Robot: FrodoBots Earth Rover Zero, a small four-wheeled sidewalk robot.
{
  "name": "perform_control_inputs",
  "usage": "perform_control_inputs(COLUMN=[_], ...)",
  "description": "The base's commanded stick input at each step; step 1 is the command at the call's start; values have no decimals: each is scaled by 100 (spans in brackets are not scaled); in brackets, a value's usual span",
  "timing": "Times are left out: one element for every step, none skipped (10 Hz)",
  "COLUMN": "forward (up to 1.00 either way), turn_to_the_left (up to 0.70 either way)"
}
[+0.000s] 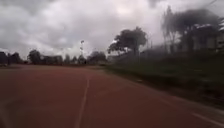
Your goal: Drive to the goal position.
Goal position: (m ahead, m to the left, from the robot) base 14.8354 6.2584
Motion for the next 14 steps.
perform_control_inputs(forward=[85,85,85,85,85,85,85,85,85,85,85,85,85,85], turn_to_the_left=[1,1,1,1,1,1,1,1,1,1,1,1,35,35])
